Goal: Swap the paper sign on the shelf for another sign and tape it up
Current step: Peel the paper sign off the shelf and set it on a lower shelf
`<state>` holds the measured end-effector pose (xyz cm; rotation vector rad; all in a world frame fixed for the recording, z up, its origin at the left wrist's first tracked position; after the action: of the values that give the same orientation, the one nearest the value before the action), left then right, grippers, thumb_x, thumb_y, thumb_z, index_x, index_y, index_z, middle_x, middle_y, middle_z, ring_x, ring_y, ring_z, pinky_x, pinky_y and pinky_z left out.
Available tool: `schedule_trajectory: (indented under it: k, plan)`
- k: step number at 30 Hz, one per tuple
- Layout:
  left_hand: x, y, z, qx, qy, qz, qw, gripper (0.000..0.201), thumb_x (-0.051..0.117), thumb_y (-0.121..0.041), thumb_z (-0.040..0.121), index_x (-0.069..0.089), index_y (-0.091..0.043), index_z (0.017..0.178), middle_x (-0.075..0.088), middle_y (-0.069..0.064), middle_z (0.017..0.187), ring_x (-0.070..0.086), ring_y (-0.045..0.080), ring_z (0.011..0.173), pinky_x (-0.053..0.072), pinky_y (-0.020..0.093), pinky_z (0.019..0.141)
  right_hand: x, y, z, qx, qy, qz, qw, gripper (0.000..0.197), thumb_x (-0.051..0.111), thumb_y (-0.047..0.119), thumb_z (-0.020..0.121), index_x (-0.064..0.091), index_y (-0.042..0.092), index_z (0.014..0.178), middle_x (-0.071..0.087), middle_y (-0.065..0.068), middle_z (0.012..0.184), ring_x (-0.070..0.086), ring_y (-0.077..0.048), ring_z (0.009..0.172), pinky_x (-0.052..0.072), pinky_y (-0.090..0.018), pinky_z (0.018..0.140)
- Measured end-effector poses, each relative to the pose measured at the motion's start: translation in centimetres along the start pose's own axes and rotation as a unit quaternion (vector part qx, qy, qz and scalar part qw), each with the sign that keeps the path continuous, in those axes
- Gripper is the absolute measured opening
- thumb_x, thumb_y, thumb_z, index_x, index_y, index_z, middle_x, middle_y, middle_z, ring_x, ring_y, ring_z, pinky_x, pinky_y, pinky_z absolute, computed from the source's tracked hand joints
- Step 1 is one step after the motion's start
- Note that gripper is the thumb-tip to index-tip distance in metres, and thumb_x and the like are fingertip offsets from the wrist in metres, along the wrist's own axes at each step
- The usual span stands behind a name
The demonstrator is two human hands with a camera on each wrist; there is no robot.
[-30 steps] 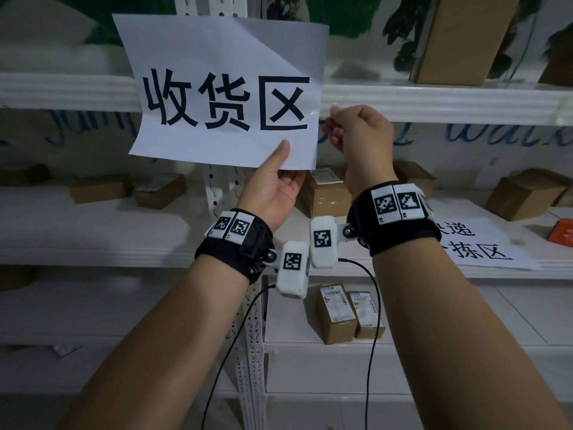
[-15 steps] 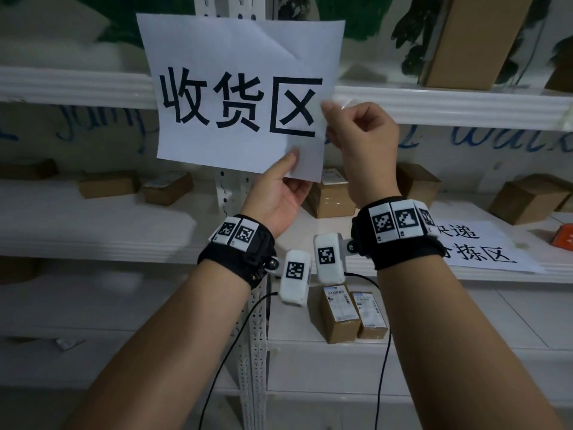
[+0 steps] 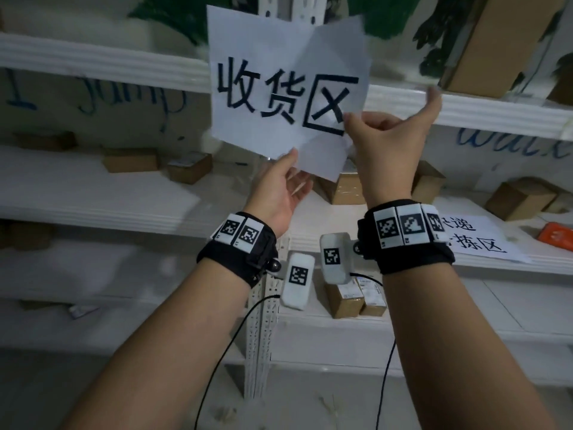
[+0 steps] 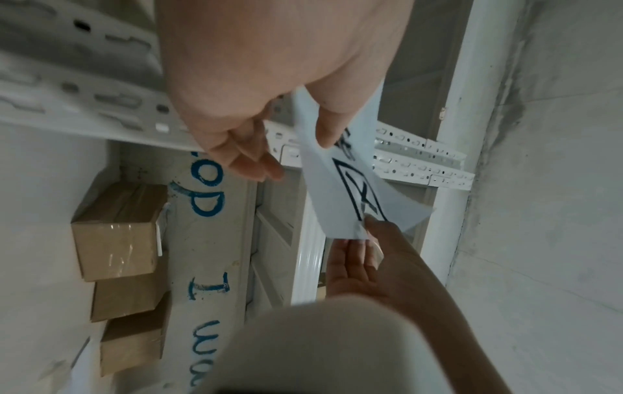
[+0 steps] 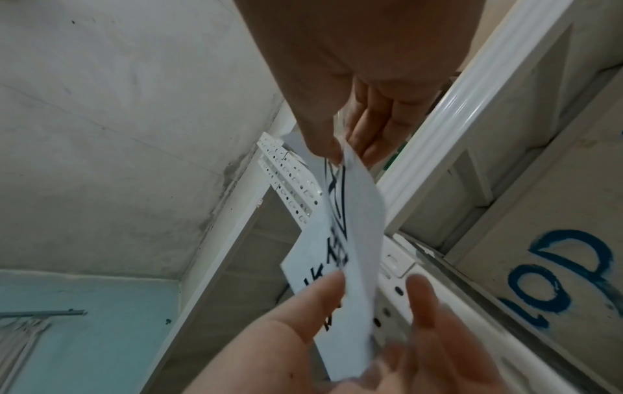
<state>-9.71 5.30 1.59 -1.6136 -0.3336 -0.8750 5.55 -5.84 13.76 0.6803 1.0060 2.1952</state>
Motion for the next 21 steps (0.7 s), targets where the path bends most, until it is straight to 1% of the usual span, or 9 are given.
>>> schedule_trajectory:
  k: [1,3,6,8,10,12,16,19,21]
  plan:
    - [-1.1,-0.7,-0.8,0.008,-0.016,0.006,1.000,0.032,0.072,-0.025,0.101,0.062,-0.012,0.128,0.069,0.005,0.109,0.071,0.018,0.093,0.061,0.031,0.075,0.5,0.4,-0.9,-0.002,0.012,0.003,1.000,0.115,0.087,0.005,0.084,0.011,0.010,0.171,0.081,-0.005,0.088,0.081,-0.017,0.084,0.068,-0.035,0.095]
    - [-3.1,-2.3,-2.4,0.031,-0.054,0.023,0.998,0.047,0.072,-0.022,0.101,0.055,-0.008,0.143,0.070,0.004,0.112,0.071,0.017,0.095,0.060,0.030,0.071,1.6,1.0,-2.4,-0.003,0.037,0.012,0.999,0.120,0.089,0.006,0.083,0.008,0.010,0.172,0.079,-0.002,0.089,0.079,-0.016,0.085,0.066,-0.044,0.101]
    - [-5.5,-5.1,-4.8,0.071,-0.088,0.079,0.991,0.073,0.069,-0.022,0.103,0.029,-0.017,0.164,0.064,0.006,0.138,0.066,0.017,0.111,0.058,0.032,0.081,2.3,1.7,-4.6,0.010,0.020,-0.003,1.000,0.092,0.083,0.003,0.088,0.034,0.010,0.165,0.074,0.001,0.090,0.077,-0.014,0.087,0.066,-0.042,0.101]
    - [-6.5,-7.1,-6.3,0.100,-0.087,0.111,0.985,0.073,0.064,-0.020,0.106,0.022,-0.018,0.167,0.051,0.006,0.154,0.060,0.009,0.115,0.053,0.026,0.085,2.4,2.3,-5.8,0.017,-0.001,-0.032,0.999,0.058,0.077,0.007,0.088,0.062,0.012,0.144,0.074,0.003,0.094,0.076,-0.012,0.087,0.068,-0.042,0.096]
    - [-7.1,-8.6,-7.3,0.121,-0.085,0.143,0.979,0.066,0.060,-0.018,0.108,0.026,-0.015,0.165,0.050,0.004,0.150,0.058,-0.001,0.101,0.049,0.020,0.077,2.4,2.8,-6.8,0.019,0.000,-0.046,0.999,0.030,0.071,0.010,0.088,0.077,0.013,0.117,0.079,0.003,0.098,0.077,-0.009,0.087,0.070,-0.041,0.089]
    - [-7.5,-9.8,-7.8,0.131,-0.081,0.164,0.974,0.062,0.059,-0.017,0.108,0.031,-0.015,0.164,0.049,0.004,0.152,0.058,0.002,0.106,0.049,0.021,0.085,2.1,3.4,-7.7,0.013,-0.002,-0.046,0.999,0.018,0.069,0.008,0.090,0.080,0.016,0.102,0.081,0.006,0.095,0.078,-0.005,0.086,0.069,-0.035,0.085]
    - [-7.5,-11.6,-7.6,0.141,-0.078,0.190,0.969,0.052,0.059,-0.018,0.107,0.042,-0.018,0.157,0.056,-0.002,0.140,0.057,0.009,0.117,0.047,0.027,0.096,1.7,4.5,-8.5,-0.008,-0.010,-0.014,1.000,0.008,0.079,0.014,0.092,0.081,0.015,0.100,0.082,0.000,0.094,0.076,-0.010,0.082,0.068,-0.040,0.085]
    - [-7.2,-13.1,-6.2,0.151,-0.078,0.200,0.965,0.048,0.058,-0.015,0.108,0.046,-0.017,0.154,0.057,-0.003,0.141,0.058,0.004,0.113,0.047,0.019,0.089,2.0,5.8,-8.4,-0.035,-0.010,-0.004,0.999,0.012,0.082,0.018,0.093,0.082,0.010,0.103,0.081,-0.001,0.092,0.074,-0.008,0.079,0.066,-0.034,0.079]
    - [-6.9,-14.0,-4.7,0.159,-0.080,0.222,0.959,0.047,0.058,-0.016,0.108,0.047,-0.018,0.154,0.058,-0.002,0.145,0.059,0.008,0.119,0.047,0.023,0.099,2.3,6.7,-8.0,-0.054,-0.003,-0.004,0.999,0.015,0.081,0.017,0.094,0.081,0.008,0.105,0.081,-0.001,0.093,0.076,-0.009,0.081,0.067,-0.035,0.081]
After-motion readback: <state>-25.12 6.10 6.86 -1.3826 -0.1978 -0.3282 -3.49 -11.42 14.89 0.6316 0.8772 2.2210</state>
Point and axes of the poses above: each hand's wrist, its own z-axis towards the middle knuckle, its own x-axis out of the palm, y = z × x, the point moved 9 cm from there along z, towards the middle knuckle
